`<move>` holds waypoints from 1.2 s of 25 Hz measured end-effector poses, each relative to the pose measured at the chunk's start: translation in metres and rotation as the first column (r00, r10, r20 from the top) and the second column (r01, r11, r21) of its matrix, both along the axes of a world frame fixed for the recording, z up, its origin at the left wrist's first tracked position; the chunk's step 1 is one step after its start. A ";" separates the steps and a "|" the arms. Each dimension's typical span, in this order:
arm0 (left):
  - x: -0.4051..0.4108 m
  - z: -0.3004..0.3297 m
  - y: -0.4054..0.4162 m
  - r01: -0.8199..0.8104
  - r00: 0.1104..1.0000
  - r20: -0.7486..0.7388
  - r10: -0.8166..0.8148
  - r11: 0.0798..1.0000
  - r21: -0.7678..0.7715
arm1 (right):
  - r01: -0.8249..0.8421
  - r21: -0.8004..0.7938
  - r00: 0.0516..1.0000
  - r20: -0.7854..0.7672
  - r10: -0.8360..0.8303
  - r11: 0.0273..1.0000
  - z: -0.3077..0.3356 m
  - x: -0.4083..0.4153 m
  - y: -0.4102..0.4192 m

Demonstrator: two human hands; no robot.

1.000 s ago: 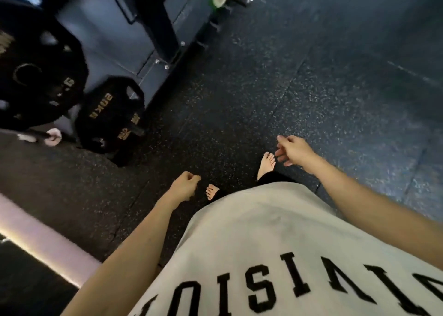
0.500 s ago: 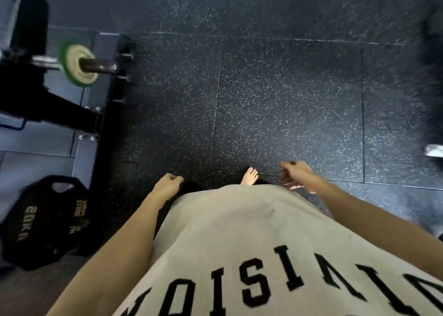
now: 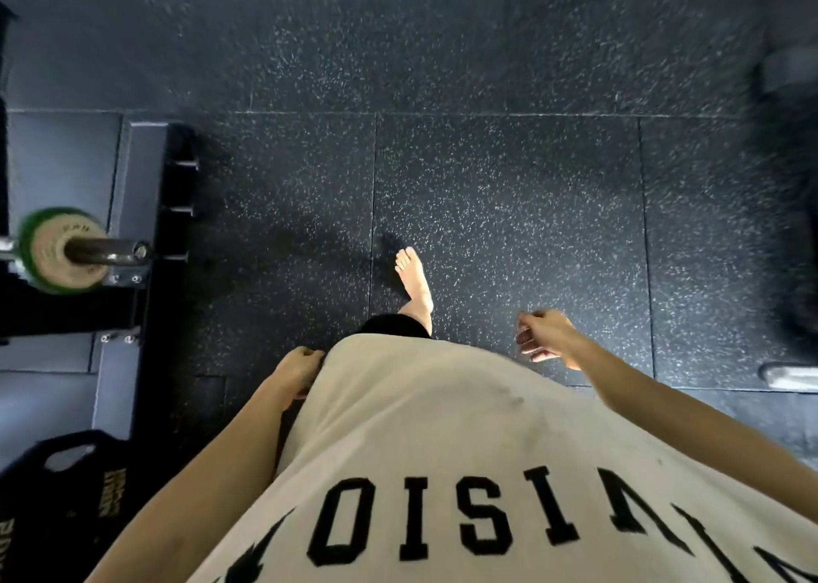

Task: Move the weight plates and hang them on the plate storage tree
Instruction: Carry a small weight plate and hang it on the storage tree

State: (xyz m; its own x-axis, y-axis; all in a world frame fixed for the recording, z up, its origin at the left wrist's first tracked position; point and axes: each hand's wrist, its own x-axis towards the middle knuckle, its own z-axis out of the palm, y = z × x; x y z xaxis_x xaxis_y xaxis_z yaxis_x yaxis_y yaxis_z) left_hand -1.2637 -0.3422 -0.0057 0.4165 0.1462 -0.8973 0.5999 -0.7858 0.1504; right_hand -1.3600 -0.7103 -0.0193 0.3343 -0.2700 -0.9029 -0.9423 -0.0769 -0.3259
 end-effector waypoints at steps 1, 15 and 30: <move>0.025 -0.002 -0.009 0.022 0.999 -0.028 -0.022 1.000 -0.004 | 0.011 -0.003 1.000 -0.008 -0.011 1.000 -0.001 0.023 -0.010; 0.444 0.006 -0.139 -0.021 0.984 0.168 0.051 0.985 -0.173 | 0.058 -0.036 0.997 0.050 -0.056 0.998 0.010 0.411 -0.111; 0.686 -0.013 -0.163 -0.403 0.913 0.009 0.407 0.908 -0.111 | -0.515 -0.065 0.855 0.032 0.517 0.855 0.018 0.914 -0.148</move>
State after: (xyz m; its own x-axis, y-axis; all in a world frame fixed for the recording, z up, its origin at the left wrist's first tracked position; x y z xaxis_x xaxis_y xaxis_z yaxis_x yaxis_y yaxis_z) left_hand -0.5773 -0.5054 -0.0182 0.3697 0.2144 -0.9041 0.8569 -0.4548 0.2426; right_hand -0.4462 -0.8585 -0.0009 0.4800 -0.0935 -0.8723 -0.7465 -0.5659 -0.3500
